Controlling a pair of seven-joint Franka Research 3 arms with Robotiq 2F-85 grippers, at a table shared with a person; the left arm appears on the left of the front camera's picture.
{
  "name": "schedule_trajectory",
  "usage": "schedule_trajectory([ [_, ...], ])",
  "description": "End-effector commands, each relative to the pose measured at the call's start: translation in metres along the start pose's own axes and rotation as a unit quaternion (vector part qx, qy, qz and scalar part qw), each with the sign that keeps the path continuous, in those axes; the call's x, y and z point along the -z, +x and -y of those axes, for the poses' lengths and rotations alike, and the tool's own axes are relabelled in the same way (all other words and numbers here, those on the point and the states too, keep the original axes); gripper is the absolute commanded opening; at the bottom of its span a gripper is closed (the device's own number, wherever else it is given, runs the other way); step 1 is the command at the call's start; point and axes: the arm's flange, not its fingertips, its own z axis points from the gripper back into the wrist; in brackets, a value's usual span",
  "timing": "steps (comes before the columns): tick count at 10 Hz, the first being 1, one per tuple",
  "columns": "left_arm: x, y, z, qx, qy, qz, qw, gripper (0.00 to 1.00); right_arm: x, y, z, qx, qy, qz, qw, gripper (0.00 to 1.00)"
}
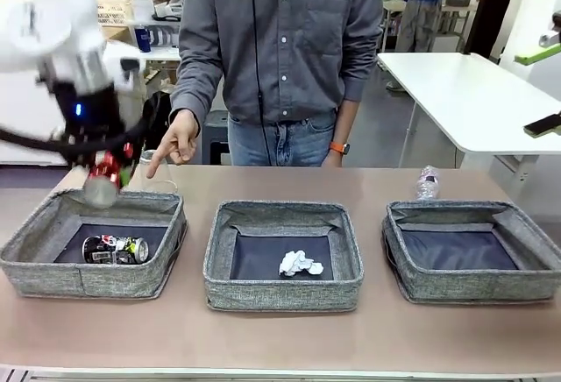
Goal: Sort the waste into the appropriate baskets.
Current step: Place the picked waste into the Fabric basket indicated by the person.
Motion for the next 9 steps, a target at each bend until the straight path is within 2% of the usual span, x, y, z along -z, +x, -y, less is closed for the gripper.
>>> schedule_trajectory([
  [1,0.025,-0.013,-0.012,-0.002,-0.012,0.008,1.000,0.36,-0.002,0.002,-0.003,-0.007,0.006,0.003,1.000,1.00],
  [3,0.040,-0.022,-0.023,-0.018,-0.018,0.004,1.000,0.36,-0.002,0.002,-0.003,-0.007,0.006,0.003,1.000,1.00],
  [8,0.042,-0.023,-0.028,-0.025,-0.012,0.029,0.999,0.36,-0.002,0.002,-0.003,-0.007,0.006,0.003,1.000,1.00],
  [9,0.044,-0.023,-0.029,-0.028,-0.009,0.023,0.999,0.53,-0.002,0.002,-0.003,-0.007,0.006,0.003,1.000,1.00],
])
